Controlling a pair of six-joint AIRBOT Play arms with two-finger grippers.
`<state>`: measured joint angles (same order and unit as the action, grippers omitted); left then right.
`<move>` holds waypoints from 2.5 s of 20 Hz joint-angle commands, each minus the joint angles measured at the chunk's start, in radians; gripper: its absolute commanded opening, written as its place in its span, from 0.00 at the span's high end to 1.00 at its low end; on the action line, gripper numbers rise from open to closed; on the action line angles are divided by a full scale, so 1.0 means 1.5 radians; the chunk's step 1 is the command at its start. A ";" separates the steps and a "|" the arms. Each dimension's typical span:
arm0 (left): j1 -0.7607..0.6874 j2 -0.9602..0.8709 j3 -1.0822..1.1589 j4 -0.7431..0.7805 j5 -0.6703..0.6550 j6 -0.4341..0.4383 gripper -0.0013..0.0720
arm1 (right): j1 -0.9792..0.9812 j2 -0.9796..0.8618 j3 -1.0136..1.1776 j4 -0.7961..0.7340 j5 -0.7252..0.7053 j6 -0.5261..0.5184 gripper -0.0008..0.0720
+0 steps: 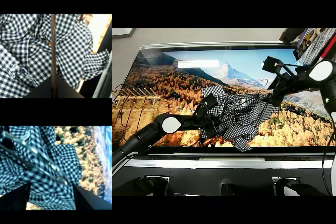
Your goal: Fold the clothes and pants, and hang the long-sleeved shirts on hangers.
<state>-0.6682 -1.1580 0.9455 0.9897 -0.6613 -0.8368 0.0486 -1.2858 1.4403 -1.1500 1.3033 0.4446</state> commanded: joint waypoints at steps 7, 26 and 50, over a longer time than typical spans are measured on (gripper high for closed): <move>0.000 0.000 0.001 0.001 0.000 0.000 0.96 | 0.002 -0.053 0.001 0.064 0.073 -0.045 0.71; 0.223 0.043 0.001 0.010 -0.074 -0.415 0.15 | 0.002 0.113 0.001 -0.048 0.091 0.056 0.95; -0.108 -0.184 0.008 -0.015 0.419 -0.482 0.58 | 0.002 0.119 0.001 -0.042 0.130 0.307 0.95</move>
<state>-0.8284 -1.3979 0.9497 0.9756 -0.0948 -1.5047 0.0505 -1.1103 1.4406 -1.2129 1.4708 0.8867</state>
